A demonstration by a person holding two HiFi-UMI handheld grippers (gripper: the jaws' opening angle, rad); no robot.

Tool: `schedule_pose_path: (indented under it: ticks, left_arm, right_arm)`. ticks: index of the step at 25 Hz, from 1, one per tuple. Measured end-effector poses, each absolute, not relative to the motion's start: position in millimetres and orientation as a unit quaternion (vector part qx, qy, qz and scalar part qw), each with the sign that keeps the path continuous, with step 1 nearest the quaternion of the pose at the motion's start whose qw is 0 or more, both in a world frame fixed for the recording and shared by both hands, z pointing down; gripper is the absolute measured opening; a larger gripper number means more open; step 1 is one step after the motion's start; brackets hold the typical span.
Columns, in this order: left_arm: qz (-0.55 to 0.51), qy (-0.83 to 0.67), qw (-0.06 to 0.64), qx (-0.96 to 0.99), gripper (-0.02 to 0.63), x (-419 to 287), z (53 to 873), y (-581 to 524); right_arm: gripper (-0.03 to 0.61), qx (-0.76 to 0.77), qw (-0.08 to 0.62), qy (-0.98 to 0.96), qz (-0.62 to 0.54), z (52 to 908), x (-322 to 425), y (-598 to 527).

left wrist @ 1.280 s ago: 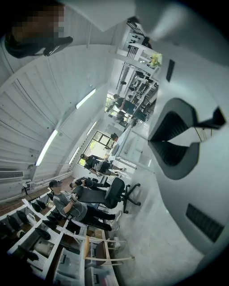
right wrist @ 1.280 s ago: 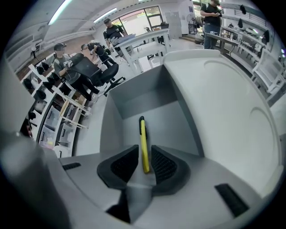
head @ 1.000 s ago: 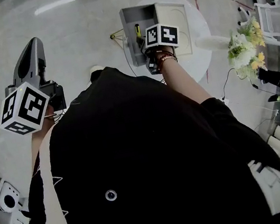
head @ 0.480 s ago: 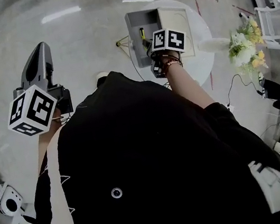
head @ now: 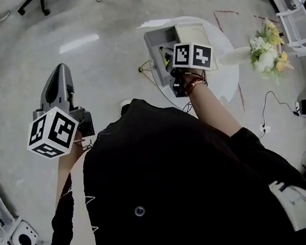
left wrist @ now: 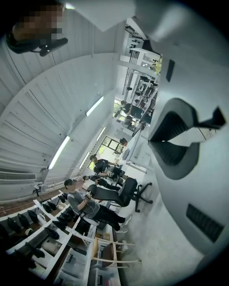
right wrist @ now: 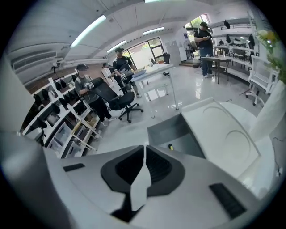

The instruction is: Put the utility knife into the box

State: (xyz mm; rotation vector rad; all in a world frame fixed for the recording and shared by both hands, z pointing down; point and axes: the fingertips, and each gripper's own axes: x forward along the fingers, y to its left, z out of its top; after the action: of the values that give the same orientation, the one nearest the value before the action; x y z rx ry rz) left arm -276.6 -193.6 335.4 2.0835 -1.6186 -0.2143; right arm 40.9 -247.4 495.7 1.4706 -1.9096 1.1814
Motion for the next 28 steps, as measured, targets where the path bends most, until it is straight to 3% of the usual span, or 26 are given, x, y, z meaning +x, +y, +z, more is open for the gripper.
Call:
schedule_pose_path:
  ticks: [7,12,18,28]
  left_arm:
    - [-0.091,-0.575,0.22,0.783,0.011,-273,310,-194]
    - [-0.098,-0.567,0.209,0.791,0.011,-267,296,-192]
    - [-0.106,-0.573,0.184,0.791,0.011,-265,279,-184]
    - [-0.104,-0.562,0.176,0.801,0.011,-222,270,-172]
  right_arm:
    - [0.005,0.524,0.099,-0.741,0.409,418,9,-256]
    - [0.005,0.498,0.055,-0.782,0.371,365,-7,-260]
    - [0.005,0.441,-0.046,-0.844,0.301,285,-38,-255]
    - [0.005,0.451,-0.013,-0.87,0.2,251,-21,-237]
